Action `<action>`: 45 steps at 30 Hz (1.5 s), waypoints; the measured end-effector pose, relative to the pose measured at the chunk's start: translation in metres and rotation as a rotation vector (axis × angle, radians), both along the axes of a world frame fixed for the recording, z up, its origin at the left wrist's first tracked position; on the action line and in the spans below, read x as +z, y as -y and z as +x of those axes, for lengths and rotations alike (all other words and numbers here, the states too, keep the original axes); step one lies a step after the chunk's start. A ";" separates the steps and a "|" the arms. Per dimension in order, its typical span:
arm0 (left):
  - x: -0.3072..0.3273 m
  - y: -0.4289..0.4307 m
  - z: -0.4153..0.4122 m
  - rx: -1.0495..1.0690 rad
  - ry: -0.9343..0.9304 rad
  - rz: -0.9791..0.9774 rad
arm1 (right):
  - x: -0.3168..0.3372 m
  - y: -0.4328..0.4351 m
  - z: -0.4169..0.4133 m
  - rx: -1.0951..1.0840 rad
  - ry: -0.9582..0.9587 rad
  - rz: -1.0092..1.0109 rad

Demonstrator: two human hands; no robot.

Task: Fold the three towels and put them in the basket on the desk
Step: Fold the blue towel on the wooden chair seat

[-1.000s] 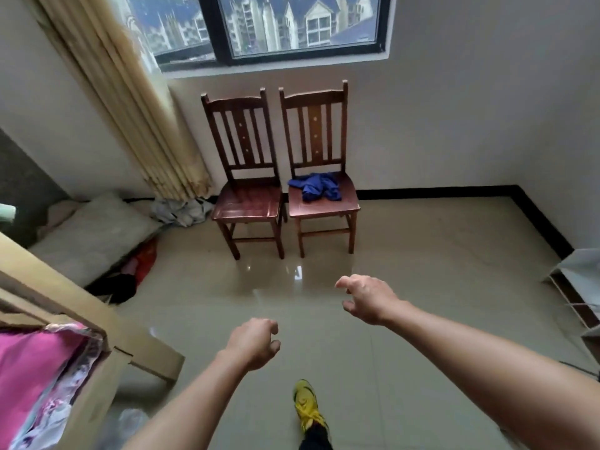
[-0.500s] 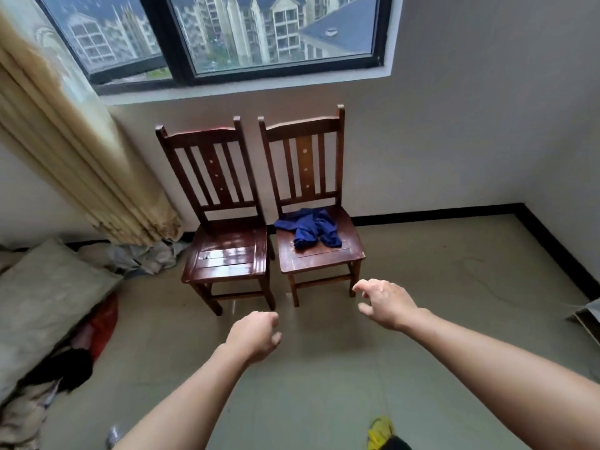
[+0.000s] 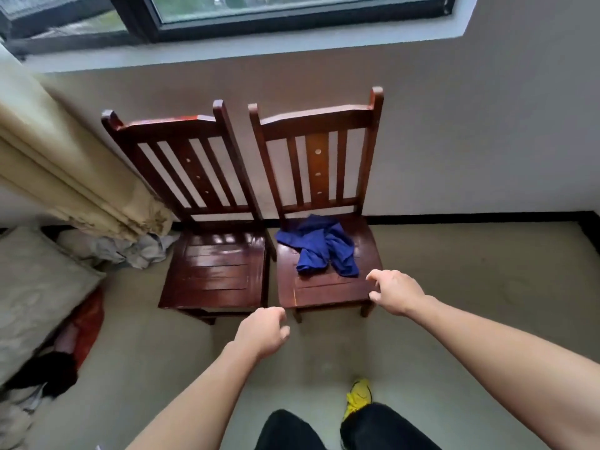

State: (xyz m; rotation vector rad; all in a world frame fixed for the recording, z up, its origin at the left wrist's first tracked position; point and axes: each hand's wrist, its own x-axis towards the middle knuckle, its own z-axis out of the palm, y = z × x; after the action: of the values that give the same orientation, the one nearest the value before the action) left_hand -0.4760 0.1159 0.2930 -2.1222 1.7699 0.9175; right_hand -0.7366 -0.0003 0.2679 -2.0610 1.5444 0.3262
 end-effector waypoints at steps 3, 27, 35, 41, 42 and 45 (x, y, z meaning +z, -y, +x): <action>-0.012 0.030 0.008 0.033 -0.069 0.061 | -0.006 0.044 0.024 0.014 -0.013 0.048; -0.294 0.282 0.053 0.659 -0.461 0.255 | -0.259 0.219 0.096 -0.244 -0.045 0.196; -0.362 0.330 0.027 1.518 -0.774 0.026 | -0.331 0.240 0.102 -0.686 0.068 0.236; -0.376 0.334 0.011 1.523 -0.708 -0.039 | -0.339 0.225 0.084 -0.553 0.113 0.374; -0.371 0.332 0.013 1.588 -0.750 -0.066 | -0.335 0.226 0.076 -0.550 0.096 0.346; -0.355 0.321 0.020 1.700 -0.769 -0.116 | -0.320 0.233 0.043 -0.549 -0.005 0.231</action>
State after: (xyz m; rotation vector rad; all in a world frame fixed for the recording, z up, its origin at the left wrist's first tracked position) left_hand -0.4557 -0.2053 -0.0623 -3.3375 -0.5069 2.0667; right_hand -0.6936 -0.2333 -0.0518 -1.3943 1.8970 0.2807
